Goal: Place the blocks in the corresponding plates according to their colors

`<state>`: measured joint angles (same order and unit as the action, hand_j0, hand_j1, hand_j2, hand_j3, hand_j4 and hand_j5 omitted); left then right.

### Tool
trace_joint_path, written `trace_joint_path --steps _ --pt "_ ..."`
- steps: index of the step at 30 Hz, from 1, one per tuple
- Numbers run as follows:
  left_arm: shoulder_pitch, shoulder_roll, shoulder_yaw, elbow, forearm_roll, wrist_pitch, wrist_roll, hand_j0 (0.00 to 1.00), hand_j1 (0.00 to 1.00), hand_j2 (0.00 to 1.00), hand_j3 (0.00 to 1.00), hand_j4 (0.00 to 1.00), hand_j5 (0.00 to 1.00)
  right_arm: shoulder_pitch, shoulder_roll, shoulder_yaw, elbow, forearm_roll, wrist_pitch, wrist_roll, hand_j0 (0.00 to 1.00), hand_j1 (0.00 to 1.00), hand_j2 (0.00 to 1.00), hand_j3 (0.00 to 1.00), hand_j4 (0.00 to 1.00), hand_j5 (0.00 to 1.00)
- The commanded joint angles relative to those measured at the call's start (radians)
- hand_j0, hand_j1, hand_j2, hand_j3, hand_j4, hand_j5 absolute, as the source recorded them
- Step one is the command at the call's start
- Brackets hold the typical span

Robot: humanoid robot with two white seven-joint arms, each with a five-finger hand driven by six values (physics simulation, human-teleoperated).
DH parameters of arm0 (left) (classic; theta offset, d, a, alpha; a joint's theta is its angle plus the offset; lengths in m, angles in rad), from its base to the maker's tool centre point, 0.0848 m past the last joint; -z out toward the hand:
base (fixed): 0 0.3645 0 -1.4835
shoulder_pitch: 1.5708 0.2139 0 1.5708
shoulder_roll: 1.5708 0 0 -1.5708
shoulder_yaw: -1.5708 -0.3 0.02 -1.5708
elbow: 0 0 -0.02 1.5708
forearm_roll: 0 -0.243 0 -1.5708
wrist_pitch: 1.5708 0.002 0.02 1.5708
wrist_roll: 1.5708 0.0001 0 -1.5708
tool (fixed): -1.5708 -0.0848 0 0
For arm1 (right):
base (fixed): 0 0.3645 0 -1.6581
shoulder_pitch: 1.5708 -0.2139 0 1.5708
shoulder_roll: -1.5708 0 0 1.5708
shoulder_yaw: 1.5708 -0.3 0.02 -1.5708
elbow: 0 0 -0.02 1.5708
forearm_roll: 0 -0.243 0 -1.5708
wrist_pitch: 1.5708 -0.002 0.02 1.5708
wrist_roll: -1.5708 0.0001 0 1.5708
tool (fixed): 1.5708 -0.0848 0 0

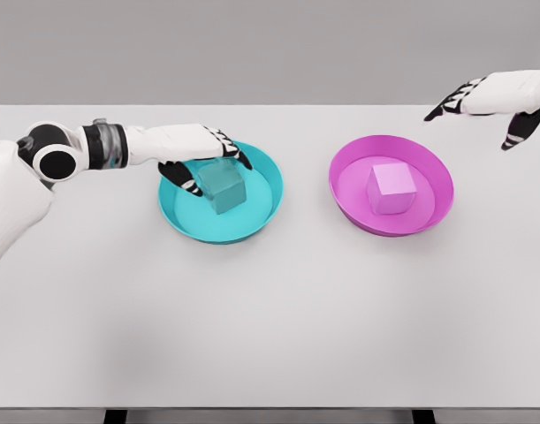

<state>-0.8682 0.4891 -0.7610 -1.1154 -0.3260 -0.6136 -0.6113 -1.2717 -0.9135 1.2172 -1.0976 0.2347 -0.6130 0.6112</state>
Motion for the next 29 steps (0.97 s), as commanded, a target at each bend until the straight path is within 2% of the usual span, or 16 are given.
trace_joint_path --steps 1,5,7,10,13,15,17,19,24,26,29 --pt "0.002 0.000 0.002 0.006 0.005 0.003 0.000 1.00 1.00 1.00 1.00 1.00 1.00 0.002 -0.034 -0.015 -0.001 -0.003 0.002 0.000 1.00 1.00 1.00 1.00 1.00 1.00" --pt "0.000 0.011 0.037 -0.018 0.015 0.003 0.000 1.00 1.00 1.00 1.00 1.00 1.00 0.011 -0.031 -0.015 -0.004 -0.003 0.002 0.000 1.00 1.00 1.00 1.00 1.00 1.00" --pt "0.011 0.028 0.097 -0.110 0.042 0.003 0.000 1.00 1.00 1.00 1.00 1.00 1.00 0.012 -0.027 -0.015 -0.004 -0.006 0.002 0.000 1.00 1.00 1.00 1.00 1.00 1.00" --pt "0.044 0.109 0.123 -0.213 0.206 0.003 0.000 1.00 1.00 1.00 1.00 1.00 1.00 0.008 0.024 -0.013 -0.005 -0.011 0.002 0.000 1.00 1.00 1.00 1.00 1.00 1.00" --pt "0.066 0.247 0.123 -0.285 0.373 0.003 0.000 1.00 1.00 1.00 1.00 1.00 1.00 -0.002 0.018 -0.013 -0.005 -0.008 0.002 0.000 1.00 1.00 1.00 1.00 1.00 1.00" --pt "0.106 0.321 0.123 -0.323 0.465 0.003 0.000 1.00 1.00 1.00 1.00 1.00 1.00 -0.002 0.019 -0.015 -0.005 -0.006 0.002 0.000 1.00 1.00 1.00 1.00 1.00 1.00" --pt "0.149 0.368 0.123 -0.330 0.528 0.003 0.000 1.00 1.00 1.00 1.00 1.00 1.00 -0.003 0.021 -0.015 -0.005 -0.006 0.002 0.000 1.00 1.00 1.00 1.00 1.00 1.00" --pt "0.219 0.447 0.124 -0.373 0.628 0.003 0.000 1.00 1.00 1.00 1.00 1.00 1.00 0.000 0.019 -0.015 -0.004 -0.008 0.002 0.000 1.00 1.00 1.00 1.00 1.00 1.00" --pt "0.319 0.523 0.127 -0.393 0.642 0.003 0.000 1.00 1.00 1.00 1.00 1.00 1.00 0.000 0.015 -0.015 -0.004 -0.008 0.002 0.000 1.00 1.00 1.00 1.00 1.00 1.00" --pt "0.341 0.557 0.127 -0.393 0.644 0.003 0.000 1.00 1.00 1.00 1.00 1.00 1.00 0.000 0.016 -0.015 -0.004 -0.011 0.002 0.000 1.00 1.00 1.00 1.00 1.00 1.00" --pt "0.353 0.563 0.134 -0.391 0.644 0.003 0.000 1.00 1.00 1.00 1.00 1.00 1.00 -0.002 0.022 -0.015 -0.004 -0.009 0.002 0.000 1.00 1.00 1.00 1.00 1.00 1.00"
